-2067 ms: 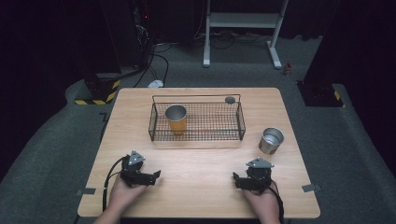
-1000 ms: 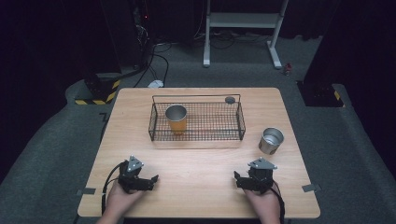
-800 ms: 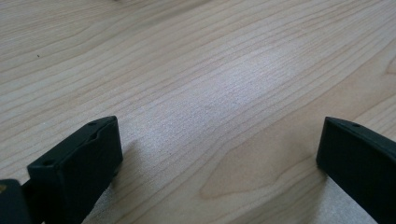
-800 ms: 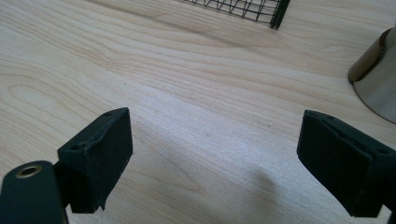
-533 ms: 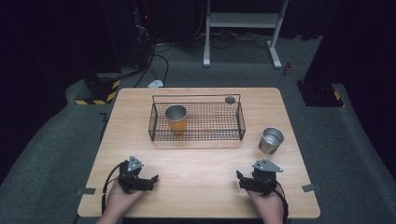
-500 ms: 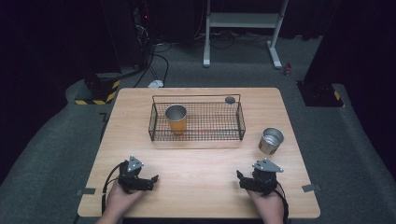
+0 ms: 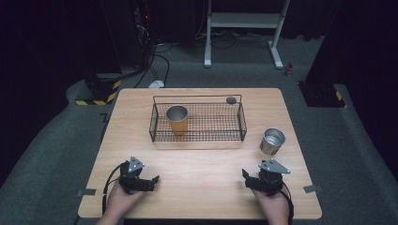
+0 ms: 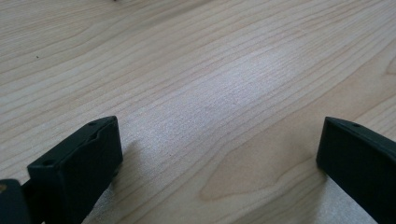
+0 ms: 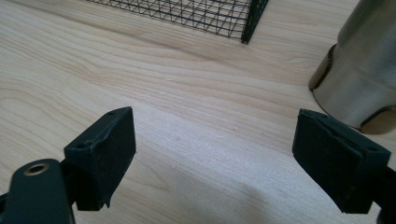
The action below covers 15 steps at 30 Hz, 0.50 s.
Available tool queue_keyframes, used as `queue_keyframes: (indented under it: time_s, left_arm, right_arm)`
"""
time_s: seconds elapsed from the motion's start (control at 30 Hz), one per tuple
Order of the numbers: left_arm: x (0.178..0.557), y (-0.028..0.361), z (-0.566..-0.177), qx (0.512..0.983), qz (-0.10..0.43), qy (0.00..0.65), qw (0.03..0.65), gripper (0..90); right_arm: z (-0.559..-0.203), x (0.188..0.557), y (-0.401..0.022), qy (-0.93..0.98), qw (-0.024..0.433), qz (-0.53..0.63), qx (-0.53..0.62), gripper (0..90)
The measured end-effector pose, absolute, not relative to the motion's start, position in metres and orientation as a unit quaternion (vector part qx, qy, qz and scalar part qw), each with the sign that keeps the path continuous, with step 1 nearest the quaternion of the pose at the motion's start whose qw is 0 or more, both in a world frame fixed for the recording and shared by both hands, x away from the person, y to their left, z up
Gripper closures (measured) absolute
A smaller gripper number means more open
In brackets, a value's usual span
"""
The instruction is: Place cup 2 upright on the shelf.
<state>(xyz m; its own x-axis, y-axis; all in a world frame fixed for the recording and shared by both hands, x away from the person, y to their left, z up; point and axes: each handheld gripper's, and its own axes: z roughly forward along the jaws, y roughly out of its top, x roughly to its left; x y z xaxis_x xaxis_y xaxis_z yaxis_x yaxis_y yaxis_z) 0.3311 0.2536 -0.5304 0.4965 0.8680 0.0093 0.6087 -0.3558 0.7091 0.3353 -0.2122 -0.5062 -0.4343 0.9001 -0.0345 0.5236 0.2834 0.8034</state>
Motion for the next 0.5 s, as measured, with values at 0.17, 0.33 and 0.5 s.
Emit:
queue_keyframes:
  time_s: [0.17,0.33,0.5]
  left_arm:
    - [0.331,0.253,-0.531,0.799,0.198,0.462,0.330,0.6]
    - [0.330,0.253,-0.531,0.798,0.197,0.464,0.331,0.6]
    - [0.330,0.253,-0.531,0.798,0.197,0.464,0.331,0.6]
  right_arm:
    - [-0.505,0.337,-0.216,0.756,0.257,0.371,0.473,13.1]
    - [-0.506,0.337,-0.220,0.751,0.260,0.368,0.483,12.0]
    - [-0.507,0.338,-0.226,0.748,0.268,0.362,0.488,11.7]
